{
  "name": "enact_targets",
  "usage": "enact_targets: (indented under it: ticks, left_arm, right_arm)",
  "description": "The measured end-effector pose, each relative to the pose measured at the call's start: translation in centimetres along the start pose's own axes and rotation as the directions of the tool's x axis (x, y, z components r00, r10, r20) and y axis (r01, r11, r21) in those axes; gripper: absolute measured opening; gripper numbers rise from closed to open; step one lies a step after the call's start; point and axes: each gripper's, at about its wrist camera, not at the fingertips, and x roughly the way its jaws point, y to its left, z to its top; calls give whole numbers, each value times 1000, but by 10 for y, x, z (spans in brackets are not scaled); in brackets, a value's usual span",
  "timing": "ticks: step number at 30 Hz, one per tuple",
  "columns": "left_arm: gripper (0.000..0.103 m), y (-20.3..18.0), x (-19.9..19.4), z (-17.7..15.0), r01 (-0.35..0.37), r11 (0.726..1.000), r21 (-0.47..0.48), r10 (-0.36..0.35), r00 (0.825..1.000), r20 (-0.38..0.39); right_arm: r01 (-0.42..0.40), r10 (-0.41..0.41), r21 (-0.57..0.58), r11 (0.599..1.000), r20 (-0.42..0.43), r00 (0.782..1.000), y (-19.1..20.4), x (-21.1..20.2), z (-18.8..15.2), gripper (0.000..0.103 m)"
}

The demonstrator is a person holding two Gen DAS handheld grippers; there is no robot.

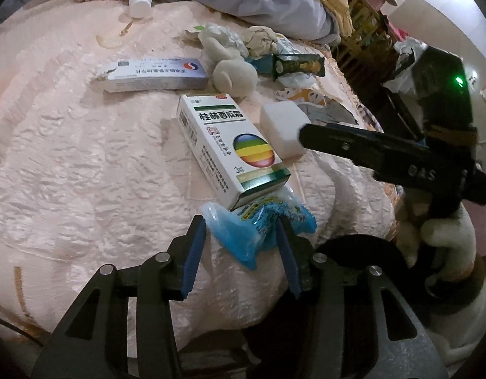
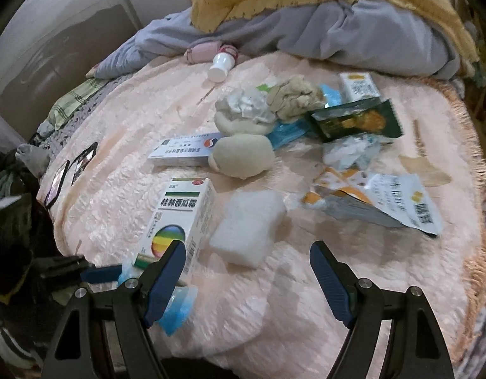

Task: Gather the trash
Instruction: 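Grasp the blue plastic wrapper with the left tool while the right grasps the foam block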

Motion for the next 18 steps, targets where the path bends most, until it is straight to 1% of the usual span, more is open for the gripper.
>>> enact_targets:
  ticks: [2, 4, 5, 6, 8, 9, 13, 15, 18]
  left_arm:
    - [43, 2, 1, 0, 21, 1000, -10, -21, 1000, -4]
    - [32, 3, 1, 0, 46, 999, -12, -46, 999, 5]
    - [30, 3, 2, 0, 48, 999, -8, -47, 999, 5]
    - [27, 2, 2, 0, 46, 999, 0, -46, 999, 6]
    - [23, -1, 0, 0, 32, 999, 18, -32, 999, 2]
    - [22, -1, -1, -1, 32, 999, 23, -32, 999, 0]
    - [21, 2, -14, -2, 23, 999, 33, -23, 1000, -13]
    - [21, 5, -23, -4, 26, 999, 33, -26, 1000, -18]
    - [21, 6, -41, -6, 4, 999, 49, -4, 1000, -5]
  right_arm:
    - [0, 0, -2, 1000, -20, 1000, 2, 9, 5, 79]
    - [17, -17, -9, 1000, -38, 999, 3, 17, 11, 79]
    - [25, -25, -12, 1000, -41, 999, 3, 19, 13, 78]
    - [33, -33, -16, 999, -45, 998, 3, 22, 14, 75]
    - [37, -38, -24, 999, -54, 998, 2, 26, 15, 45]
    - [33, -34, -26, 999, -60, 998, 1, 27, 14, 42]
    - [29, -31, -43, 999, -27, 999, 3, 12, 5, 39]
    - [13, -13, -64, 998, -4, 1000, 6, -4, -1, 39]
    - [-14, 16, -66, 998, 32, 999, 9, -26, -10, 39]
